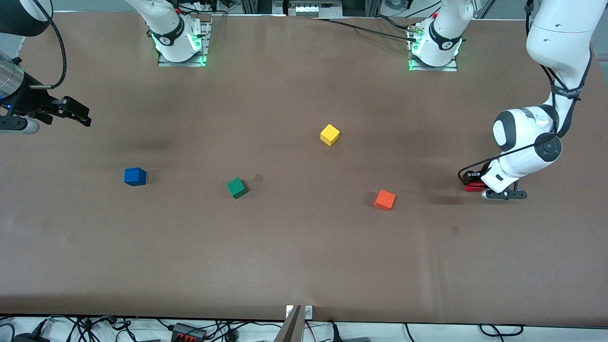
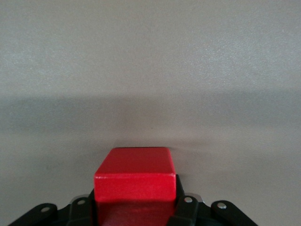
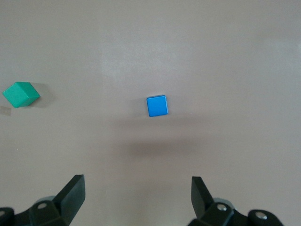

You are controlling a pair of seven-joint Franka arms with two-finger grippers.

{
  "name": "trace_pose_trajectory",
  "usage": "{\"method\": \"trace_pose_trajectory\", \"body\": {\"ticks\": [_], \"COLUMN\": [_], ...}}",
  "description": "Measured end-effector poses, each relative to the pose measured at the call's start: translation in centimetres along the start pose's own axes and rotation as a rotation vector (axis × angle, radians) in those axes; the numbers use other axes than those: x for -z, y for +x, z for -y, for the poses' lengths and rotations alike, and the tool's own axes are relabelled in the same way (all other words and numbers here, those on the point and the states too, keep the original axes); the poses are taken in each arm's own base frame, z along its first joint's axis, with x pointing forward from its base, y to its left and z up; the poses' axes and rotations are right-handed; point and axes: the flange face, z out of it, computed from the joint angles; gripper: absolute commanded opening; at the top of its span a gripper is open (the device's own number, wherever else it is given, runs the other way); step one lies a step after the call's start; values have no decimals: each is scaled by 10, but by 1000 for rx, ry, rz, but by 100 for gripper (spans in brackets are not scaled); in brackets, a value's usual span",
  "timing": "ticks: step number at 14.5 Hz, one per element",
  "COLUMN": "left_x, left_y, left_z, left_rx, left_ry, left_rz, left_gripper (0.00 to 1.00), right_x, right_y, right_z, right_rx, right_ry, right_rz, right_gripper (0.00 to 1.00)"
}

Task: Pass red block to right arm, stack on blue
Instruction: 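Close the left gripper on the red cube and lift it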

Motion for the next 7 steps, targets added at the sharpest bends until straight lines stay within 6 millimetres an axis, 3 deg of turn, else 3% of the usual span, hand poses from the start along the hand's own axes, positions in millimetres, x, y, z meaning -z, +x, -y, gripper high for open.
{"method": "trace_pose_trajectory", "body": {"ticks": [3,7], "left_x": [25,105], "left_y": [13,45], "left_z": [-9,-28], "left_rx": [-22,-137], "left_ry": [-12,-41], "left_rz": [25,96], "left_gripper": [15,15], "right_x": [4,8], "right_y": [2,2], "right_z": [-1,-6], "right_rx": [-1,-12], "right_ry": [0,0], "right_rz": [-15,-26], "right_gripper": [100,100]}}
